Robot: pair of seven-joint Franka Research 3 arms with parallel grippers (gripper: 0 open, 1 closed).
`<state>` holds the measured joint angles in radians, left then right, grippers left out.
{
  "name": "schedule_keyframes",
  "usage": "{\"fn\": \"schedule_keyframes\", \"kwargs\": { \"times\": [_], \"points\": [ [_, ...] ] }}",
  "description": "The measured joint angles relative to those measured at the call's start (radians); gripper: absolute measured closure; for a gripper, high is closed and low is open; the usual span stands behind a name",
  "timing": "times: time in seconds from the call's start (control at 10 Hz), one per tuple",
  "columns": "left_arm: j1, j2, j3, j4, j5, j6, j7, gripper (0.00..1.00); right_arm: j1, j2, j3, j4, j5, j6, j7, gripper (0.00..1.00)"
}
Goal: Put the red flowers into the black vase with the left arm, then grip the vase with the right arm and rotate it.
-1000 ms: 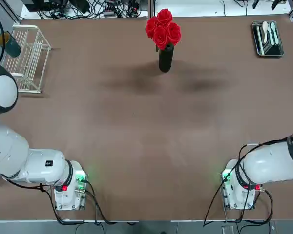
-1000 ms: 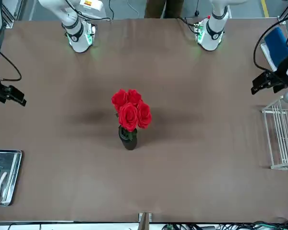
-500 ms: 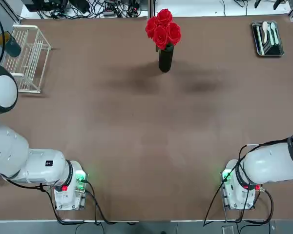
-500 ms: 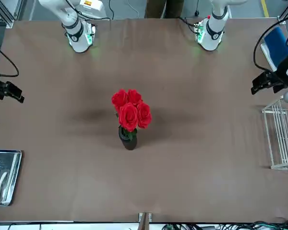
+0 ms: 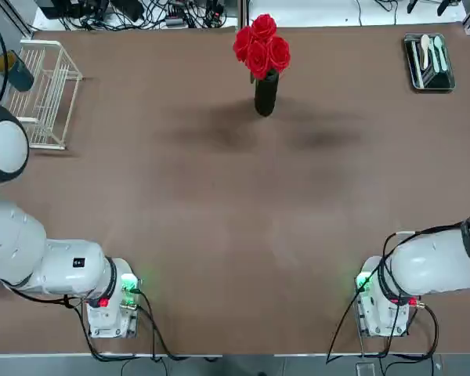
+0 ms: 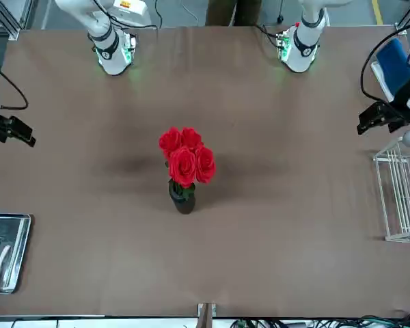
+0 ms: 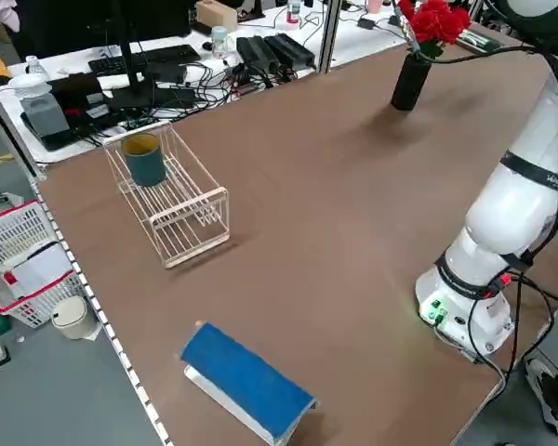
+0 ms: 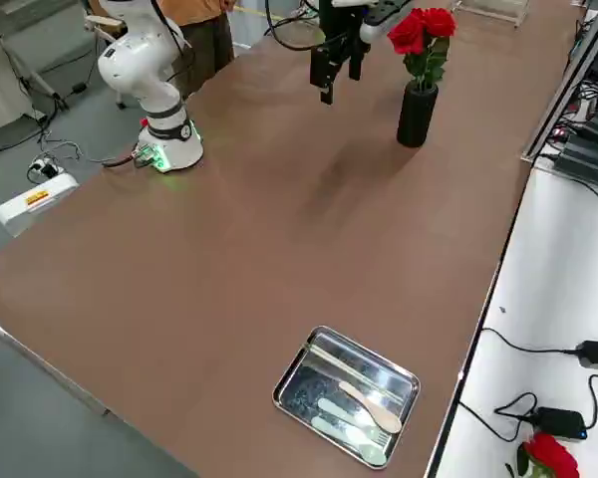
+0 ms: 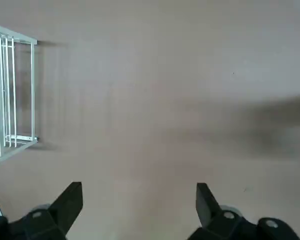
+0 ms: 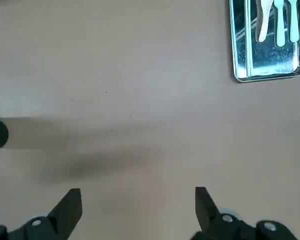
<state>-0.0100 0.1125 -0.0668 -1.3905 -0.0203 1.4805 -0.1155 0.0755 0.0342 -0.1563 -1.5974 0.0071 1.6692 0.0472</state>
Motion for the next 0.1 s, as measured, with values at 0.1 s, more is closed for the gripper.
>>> {"fn": "schedule_keyframes", "kwargs": {
  "times": [0.1],
  "points": [
    [0.000,0.000,0.000,0.000,0.000,0.000,0.000,0.00,0.000,0.000,0.005,0.000,0.000,0.004,-0.001,0.00]
  ]
}}
